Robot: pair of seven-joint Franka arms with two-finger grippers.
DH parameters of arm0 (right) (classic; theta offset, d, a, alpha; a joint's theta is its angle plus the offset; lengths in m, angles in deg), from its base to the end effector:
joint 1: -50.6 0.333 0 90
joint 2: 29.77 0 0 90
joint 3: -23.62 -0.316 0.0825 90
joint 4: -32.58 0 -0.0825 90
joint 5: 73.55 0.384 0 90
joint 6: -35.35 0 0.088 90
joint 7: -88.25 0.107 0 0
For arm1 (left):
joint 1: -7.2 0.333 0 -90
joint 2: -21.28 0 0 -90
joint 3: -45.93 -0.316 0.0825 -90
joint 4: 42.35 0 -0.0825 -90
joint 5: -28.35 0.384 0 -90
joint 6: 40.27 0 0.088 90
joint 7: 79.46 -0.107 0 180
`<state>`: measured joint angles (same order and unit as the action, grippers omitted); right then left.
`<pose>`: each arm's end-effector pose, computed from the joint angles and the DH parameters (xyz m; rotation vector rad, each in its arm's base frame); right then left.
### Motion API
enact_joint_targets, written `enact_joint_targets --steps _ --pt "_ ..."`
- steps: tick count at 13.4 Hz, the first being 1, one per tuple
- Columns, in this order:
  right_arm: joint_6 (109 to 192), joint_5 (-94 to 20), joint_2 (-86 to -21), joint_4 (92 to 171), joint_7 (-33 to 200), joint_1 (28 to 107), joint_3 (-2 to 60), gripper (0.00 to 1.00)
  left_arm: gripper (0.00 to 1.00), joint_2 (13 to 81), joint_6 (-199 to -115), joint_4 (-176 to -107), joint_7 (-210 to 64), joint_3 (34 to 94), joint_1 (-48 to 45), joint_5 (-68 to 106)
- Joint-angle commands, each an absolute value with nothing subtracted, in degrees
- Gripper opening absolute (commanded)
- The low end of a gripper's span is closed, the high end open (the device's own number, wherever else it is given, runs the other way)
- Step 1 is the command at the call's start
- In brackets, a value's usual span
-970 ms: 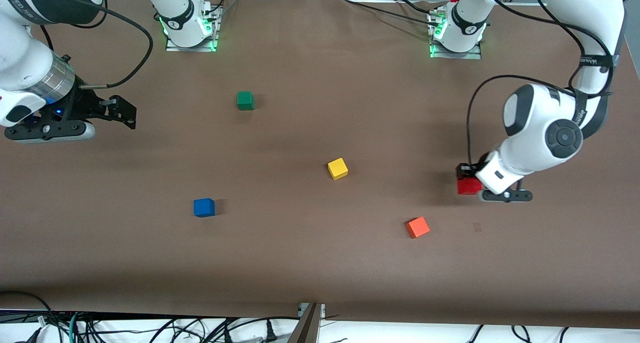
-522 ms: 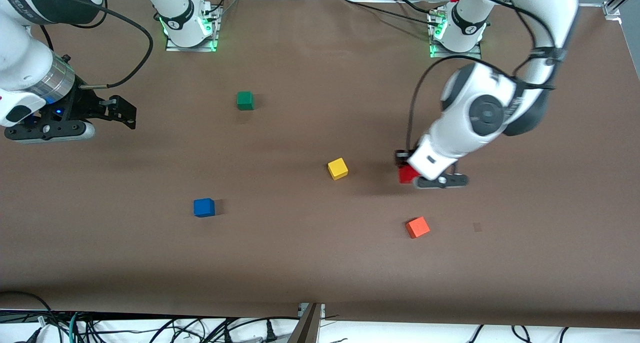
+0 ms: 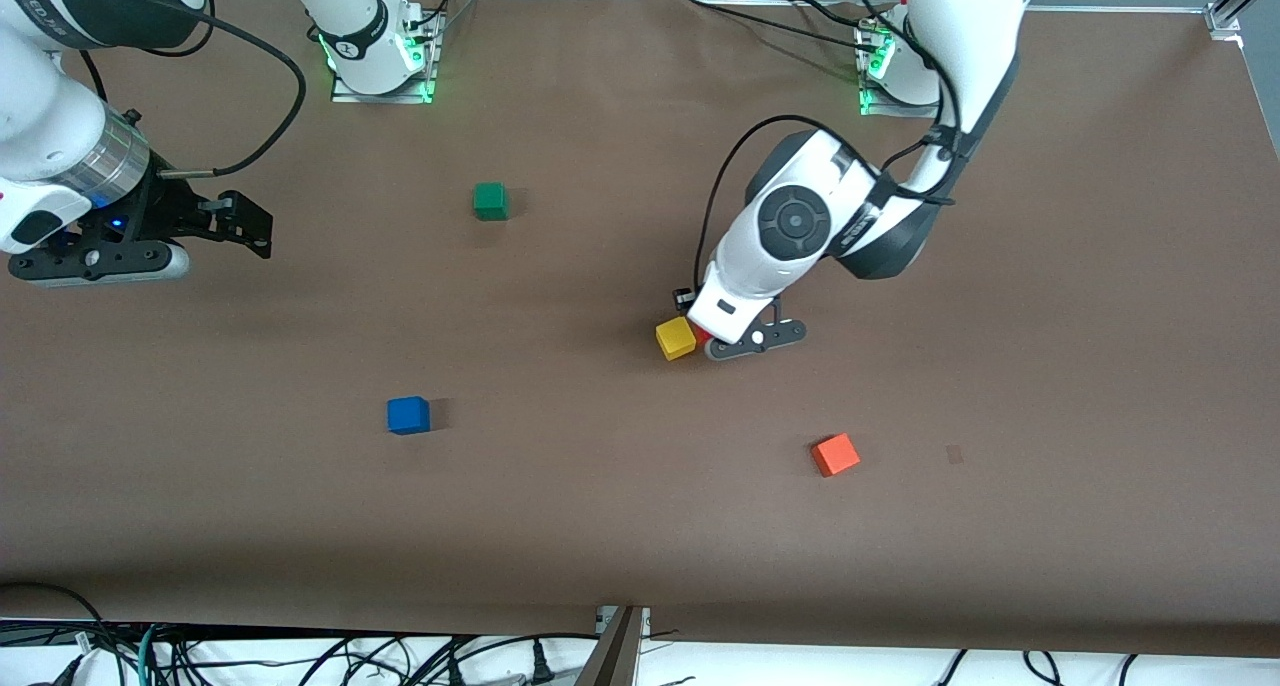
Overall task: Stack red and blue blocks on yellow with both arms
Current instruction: 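Carry the red cube with the left gripper onto the yellow cube, then open the left gripper while the right gripper reaches toward the blue cube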
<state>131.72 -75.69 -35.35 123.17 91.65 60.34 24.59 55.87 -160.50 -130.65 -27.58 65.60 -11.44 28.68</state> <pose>0.5854 0.0871 0.5736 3.0997 0.1518 0.0118 0.5699 -0.4034 0.3158 2.9793 0.4338 -0.2146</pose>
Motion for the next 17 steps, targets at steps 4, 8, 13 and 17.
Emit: enact_joint_targets --steps 4,8,13,17 --pt "132.12 -75.74 -34.95 123.38 90.71 59.65 24.32 1.00 0.08 61.44 -161.21 -126.99 -20.39 64.74 -17.14 35.29" --pt "132.21 -75.74 -35.04 123.38 90.71 59.65 24.32 1.00 0.08 62.15 -162.60 -126.73 -18.38 64.74 -17.85 36.78" --pt "132.29 -75.66 -34.95 123.38 90.80 59.30 24.67 1.00 0.08 64.25 -166.21 -126.73 -18.29 64.39 -18.46 39.06" --pt "132.29 -76.09 -34.95 123.38 91.50 59.74 24.59 1.00 0.10 64.44 -166.21 -126.82 -17.23 64.39 -18.91 41.00"
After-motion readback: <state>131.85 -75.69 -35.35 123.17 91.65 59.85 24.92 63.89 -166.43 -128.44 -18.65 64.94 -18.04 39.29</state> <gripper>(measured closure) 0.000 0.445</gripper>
